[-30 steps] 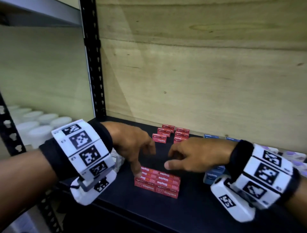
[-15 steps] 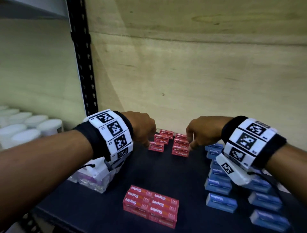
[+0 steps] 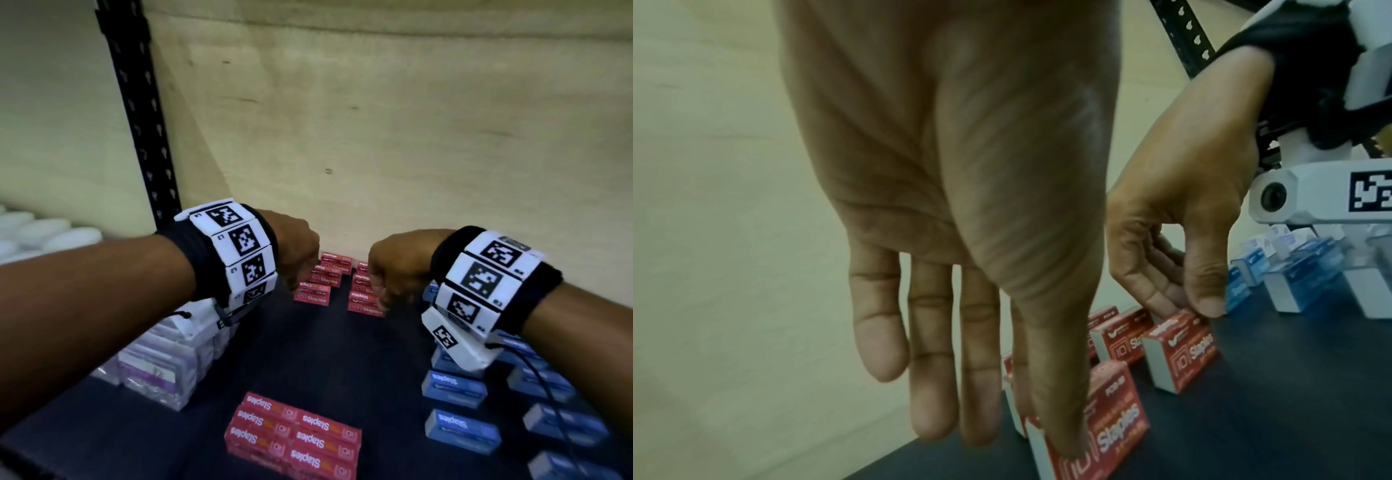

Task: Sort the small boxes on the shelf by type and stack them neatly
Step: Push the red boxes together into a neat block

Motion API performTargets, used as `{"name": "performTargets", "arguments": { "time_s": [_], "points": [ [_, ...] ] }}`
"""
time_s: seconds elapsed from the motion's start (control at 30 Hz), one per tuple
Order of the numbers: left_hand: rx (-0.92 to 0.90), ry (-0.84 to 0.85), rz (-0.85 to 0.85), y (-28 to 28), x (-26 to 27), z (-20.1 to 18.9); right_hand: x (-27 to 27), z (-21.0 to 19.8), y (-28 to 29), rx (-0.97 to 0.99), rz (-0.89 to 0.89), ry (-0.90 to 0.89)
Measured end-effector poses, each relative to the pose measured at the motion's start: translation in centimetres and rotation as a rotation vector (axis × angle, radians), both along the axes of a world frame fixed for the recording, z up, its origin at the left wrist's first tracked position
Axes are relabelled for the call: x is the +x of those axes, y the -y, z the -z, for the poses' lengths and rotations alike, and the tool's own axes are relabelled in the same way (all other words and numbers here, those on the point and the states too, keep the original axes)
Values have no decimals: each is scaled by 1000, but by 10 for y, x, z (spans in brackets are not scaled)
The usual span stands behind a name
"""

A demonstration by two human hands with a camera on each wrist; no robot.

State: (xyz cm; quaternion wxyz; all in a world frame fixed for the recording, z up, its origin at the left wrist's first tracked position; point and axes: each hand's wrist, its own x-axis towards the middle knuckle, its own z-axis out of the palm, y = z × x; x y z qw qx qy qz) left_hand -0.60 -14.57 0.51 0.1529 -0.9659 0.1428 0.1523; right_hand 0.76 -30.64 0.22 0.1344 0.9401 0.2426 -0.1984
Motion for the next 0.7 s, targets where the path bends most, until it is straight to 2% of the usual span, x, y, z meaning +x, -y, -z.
{"name": "performTargets", "arguments": {
  "time_s": [0.27, 0.7],
  "points": [
    [-19, 2, 35, 2, -4, -1, -14, -3, -7, -29, -47, 31],
    [-76, -86, 33, -15, -60, -8, -73, -9, -13, 27, -69, -62]
  ]
}}
